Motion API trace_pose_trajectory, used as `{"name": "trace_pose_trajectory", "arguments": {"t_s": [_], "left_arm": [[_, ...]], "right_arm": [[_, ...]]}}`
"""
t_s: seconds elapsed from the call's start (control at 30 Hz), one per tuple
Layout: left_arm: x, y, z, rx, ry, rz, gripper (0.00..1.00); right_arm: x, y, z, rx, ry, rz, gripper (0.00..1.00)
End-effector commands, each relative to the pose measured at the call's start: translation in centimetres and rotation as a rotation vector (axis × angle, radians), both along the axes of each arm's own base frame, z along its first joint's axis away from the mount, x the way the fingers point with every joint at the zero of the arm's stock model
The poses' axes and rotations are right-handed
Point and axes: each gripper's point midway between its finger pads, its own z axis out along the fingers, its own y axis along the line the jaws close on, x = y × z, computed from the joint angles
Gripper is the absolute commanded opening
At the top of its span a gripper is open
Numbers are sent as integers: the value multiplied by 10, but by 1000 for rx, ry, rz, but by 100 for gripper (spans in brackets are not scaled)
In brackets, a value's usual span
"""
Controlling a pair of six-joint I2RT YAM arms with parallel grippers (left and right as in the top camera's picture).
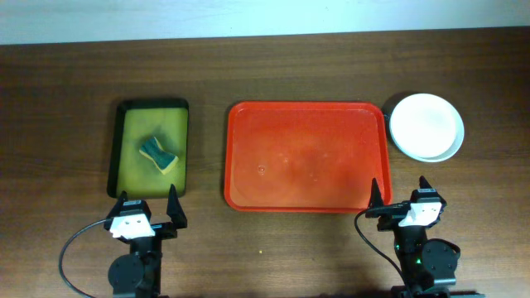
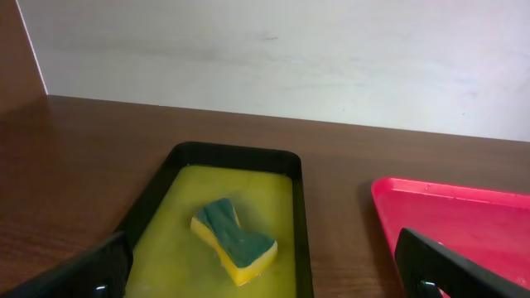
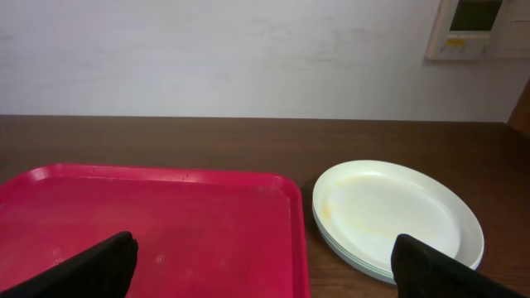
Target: Clean dirty plates on tray and stack at the side
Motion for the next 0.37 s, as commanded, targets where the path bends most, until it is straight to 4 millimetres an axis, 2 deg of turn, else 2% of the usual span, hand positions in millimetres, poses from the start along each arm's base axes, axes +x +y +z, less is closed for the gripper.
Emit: {"name": "trace_pose_trajectory", "arguments": {"t_s": [0.0, 0.33], "left_arm": [[0, -2, -1, 18, 2, -13, 100], [0, -2, -1, 18, 2, -13, 99]], "right_arm": [[0, -3, -3, -7, 5, -14, 99], [0, -3, -3, -7, 5, -14, 99]]}}
